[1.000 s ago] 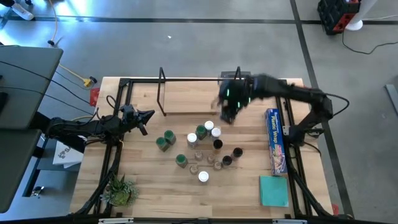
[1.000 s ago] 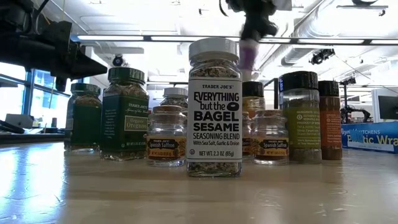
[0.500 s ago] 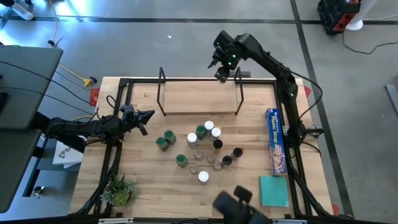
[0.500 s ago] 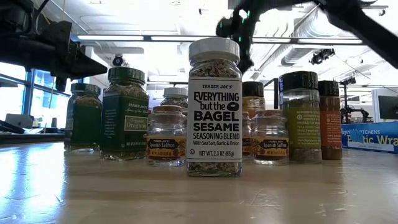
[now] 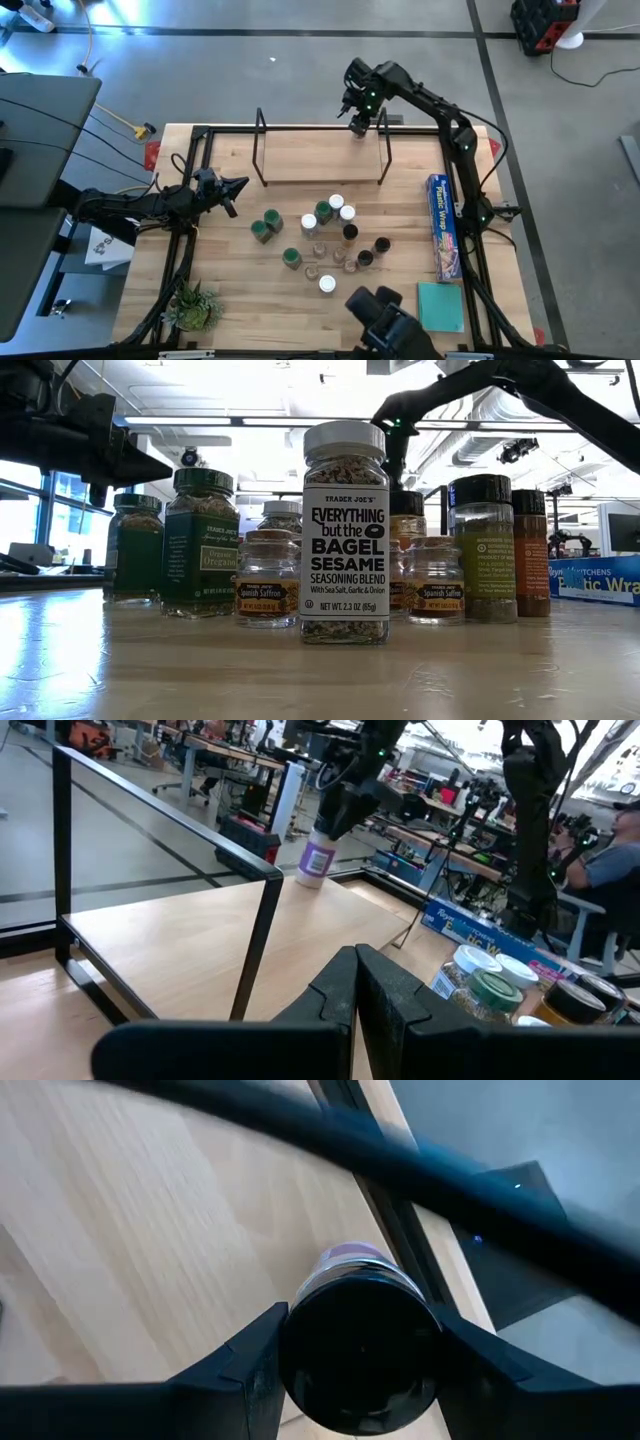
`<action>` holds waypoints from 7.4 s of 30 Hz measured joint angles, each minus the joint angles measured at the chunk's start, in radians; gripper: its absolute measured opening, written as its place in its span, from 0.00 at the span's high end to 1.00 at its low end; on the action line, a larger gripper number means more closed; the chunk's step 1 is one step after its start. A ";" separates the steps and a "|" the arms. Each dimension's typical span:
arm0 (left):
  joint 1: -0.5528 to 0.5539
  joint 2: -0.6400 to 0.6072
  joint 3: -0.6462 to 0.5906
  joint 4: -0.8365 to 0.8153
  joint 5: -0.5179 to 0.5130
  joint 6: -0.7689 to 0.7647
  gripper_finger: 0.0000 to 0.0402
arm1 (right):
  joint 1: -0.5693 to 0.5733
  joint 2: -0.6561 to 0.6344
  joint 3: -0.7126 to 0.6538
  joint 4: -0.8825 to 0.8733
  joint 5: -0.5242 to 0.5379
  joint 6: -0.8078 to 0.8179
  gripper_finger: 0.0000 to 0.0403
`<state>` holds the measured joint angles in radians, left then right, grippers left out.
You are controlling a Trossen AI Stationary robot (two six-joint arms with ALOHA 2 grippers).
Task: Shelf spices
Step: Put the violet seasoning bottle on the shelf, then put the dark orange seasoning bottle on the shelf, then put the orange seasoning bottle on the shelf
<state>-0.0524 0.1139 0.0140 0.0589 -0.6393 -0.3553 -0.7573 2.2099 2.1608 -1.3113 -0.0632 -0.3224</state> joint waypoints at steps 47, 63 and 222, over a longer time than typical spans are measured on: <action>0.000 0.000 0.000 0.000 0.000 0.000 0.99 | 0.914 -0.613 -0.654 0.040 -0.272 0.403 0.30; 0.000 0.000 0.000 0.000 0.000 0.000 0.99 | 0.973 -0.601 -0.930 0.269 -0.050 0.634 0.30; 0.000 0.000 0.000 0.000 0.000 0.000 0.99 | 0.426 -0.411 -0.112 0.022 -0.081 0.301 0.99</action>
<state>-0.0522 0.1139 0.0143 0.0589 -0.6392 -0.3553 -0.3310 1.7988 2.0483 -1.2892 -0.1443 -0.0216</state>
